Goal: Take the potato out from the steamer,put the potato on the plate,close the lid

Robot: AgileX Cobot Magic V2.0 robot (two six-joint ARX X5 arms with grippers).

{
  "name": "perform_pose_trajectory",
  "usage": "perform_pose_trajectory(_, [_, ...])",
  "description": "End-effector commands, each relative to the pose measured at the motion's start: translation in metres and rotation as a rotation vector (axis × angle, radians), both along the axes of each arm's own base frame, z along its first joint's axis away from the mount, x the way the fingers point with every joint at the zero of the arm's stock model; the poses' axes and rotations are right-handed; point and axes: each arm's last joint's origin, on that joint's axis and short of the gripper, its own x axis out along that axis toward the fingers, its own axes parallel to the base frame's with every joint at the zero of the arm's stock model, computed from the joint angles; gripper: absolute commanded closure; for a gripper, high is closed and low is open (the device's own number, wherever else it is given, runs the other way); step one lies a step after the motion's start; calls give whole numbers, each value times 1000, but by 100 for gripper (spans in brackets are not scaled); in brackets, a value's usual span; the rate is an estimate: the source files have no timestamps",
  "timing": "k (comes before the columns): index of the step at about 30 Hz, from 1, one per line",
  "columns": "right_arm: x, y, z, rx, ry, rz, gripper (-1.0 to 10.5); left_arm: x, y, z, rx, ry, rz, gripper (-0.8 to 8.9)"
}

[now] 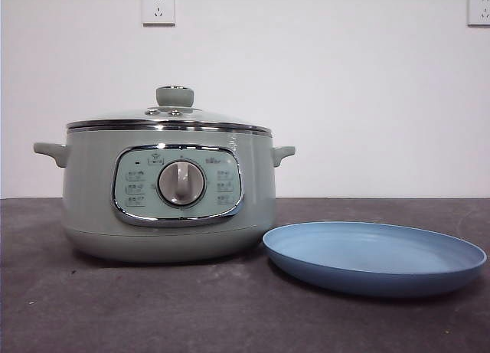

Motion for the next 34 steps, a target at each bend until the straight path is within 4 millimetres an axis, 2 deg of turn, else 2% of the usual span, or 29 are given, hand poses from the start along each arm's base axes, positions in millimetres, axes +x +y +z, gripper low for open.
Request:
perform_pose_trajectory(1, [-1,2,24,-49,11,74,958,-1,-1,18,38,20,-54,821])
perform_pose_trajectory(7, [6,7,64,-131,128,281,958,1,-4,59,120,80,-193,821])
perform_pose_trajectory(14, [16,15,97,-189,262,571,958,5,-8,95,194,146,-385,821])
perform_pose_trajectory(20, [18,19,109,-216,352,728,958,1,-9,110,225,209,-472,822])
perform_pose_trajectory(27, [20,21,110,-224,378,743,935,0,-9,113,234,209,-477,807])
perform_pose_trajectory(28, [20,21,110,-224,378,743,913,0,-9,113,234,209,-477,778])
perform_pose_trajectory(29, [20,21,110,-224,377,743,853,0,-9,113,234,209,-477,710])
perform_pose_trajectory(32, [20,21,110,-218,382,739,487,0,-9,113,234,209,-476,269])
perform_pose_trajectory(33, [20,21,110,-217,382,739,376,0,-9,113,234,206,-476,171])
perform_pose_trajectory(34, [20,21,110,-216,383,738,318,1,-9,113,235,203,-476,147])
